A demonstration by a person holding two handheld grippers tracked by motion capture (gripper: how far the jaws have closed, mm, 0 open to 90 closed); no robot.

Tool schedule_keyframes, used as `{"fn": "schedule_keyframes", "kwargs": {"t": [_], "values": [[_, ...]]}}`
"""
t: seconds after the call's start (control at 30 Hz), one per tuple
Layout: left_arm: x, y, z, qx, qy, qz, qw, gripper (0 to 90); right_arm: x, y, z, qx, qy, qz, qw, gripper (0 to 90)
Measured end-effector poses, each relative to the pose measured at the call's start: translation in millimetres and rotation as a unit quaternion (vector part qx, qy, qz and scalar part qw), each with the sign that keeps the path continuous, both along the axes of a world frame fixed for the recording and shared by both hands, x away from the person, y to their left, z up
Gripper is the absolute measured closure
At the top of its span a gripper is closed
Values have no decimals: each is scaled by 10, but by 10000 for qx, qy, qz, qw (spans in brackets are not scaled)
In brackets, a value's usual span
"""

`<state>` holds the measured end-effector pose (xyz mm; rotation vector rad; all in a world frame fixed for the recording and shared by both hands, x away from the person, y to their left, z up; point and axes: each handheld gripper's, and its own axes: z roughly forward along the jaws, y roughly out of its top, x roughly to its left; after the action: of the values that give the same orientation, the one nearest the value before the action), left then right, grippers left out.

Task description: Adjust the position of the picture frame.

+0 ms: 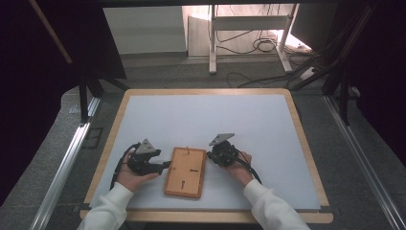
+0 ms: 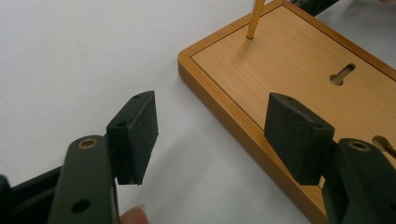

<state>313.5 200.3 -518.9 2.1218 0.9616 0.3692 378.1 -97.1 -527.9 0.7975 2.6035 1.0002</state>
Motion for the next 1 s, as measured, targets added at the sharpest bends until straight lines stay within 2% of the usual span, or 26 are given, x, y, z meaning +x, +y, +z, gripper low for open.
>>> {"fn": "schedule_keyframes", "kwargs": {"t": [0.1, 0.2, 0.3, 0.47, 0.53, 0.63, 0.73, 0.87, 1.0], "values": [[-13, 9, 10, 10, -36, 10, 10000, 350, 16, -45, 15, 110, 18, -31, 9999, 898], [-29, 35, 10, -23, -38, 31, 10000, 352, 2, -175, 77, 211, -11, -147, 9997, 898], [-71, 97, 0, -17, -25, 61, 10000, 358, -100, -407, 171, 281, -76, -237, 9993, 897], [-133, 212, 0, -157, -22, 169, 9997, 386, -301, -866, 250, 376, -190, -428, 9982, 889], [-142, 234, -10, -163, 24, 143, 9998, 415, -361, -1020, 253, 449, -140, -507, 9976, 833], [-140, 226, -22, -109, 101, 34, 9999, 515, -471, -1238, 218, 488, -33, -650, 9967, 581], [-140, 195, -21, -11, 150, -103, 9998, 625, -611, -1429, 163, 492, -51, -886, 9948, 435], [-146, 167, -23, 35, 209, -169, 9996, 734, -724, -1584, 142, 577, -1, -1102, 9922, 355], [-147, 159, -34, 69, 307, -207, 9993, 849, -759, -1653, 176, 714, -39, -1224, 9899, 316]]}}
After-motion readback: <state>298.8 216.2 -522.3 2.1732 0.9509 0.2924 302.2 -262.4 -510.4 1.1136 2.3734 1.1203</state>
